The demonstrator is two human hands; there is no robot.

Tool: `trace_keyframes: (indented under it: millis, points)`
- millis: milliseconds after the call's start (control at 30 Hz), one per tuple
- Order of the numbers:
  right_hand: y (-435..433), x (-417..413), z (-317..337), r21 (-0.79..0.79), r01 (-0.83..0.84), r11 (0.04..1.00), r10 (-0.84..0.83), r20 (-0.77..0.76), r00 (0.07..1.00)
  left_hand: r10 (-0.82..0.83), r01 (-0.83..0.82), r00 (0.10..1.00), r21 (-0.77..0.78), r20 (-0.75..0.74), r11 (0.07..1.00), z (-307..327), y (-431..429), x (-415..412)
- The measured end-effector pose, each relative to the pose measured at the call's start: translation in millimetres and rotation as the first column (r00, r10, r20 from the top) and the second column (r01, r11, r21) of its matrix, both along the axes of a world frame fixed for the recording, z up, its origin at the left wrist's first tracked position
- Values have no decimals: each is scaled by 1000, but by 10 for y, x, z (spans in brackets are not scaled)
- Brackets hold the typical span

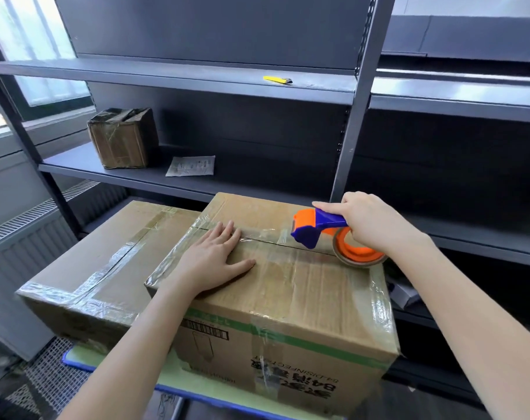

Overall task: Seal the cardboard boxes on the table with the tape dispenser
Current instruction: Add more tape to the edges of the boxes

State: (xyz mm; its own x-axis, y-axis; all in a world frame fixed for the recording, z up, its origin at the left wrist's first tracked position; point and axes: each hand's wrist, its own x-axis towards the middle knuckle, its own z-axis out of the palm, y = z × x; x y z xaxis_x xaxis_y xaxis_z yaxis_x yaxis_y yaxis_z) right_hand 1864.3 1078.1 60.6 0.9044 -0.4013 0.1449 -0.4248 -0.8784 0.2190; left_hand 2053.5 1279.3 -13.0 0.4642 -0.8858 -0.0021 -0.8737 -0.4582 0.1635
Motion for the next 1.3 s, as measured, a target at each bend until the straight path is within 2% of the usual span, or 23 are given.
trace_keyframes:
  millis: [100,233,600,767,1100,1300]
  points:
    - [18,-22,-58,-12,7,1000,-7,11,1000,-57,56,997,29,44,998,54,-151,-211]
    - [114,-4,-75,-76,1,997,-2,-18,1000,-157,157,988,20,-2,987,2,-439,-562]
    - [251,126,-71,-55,70,996,-68,41,997,-162,162,985,-5,-51,987,46,-366,-318]
    - [316,335,-121,-29,34,999,-32,54,998,-158,158,986,1,-52,987,51,-231,-144]
    - [221,175,-8,15,-36,999,36,3,999,-154,151,985,-38,-74,988,47,-234,-203]
    - [-156,-352,129,25,116,993,-114,-56,992,-152,154,985,12,-85,988,69,-275,-213]
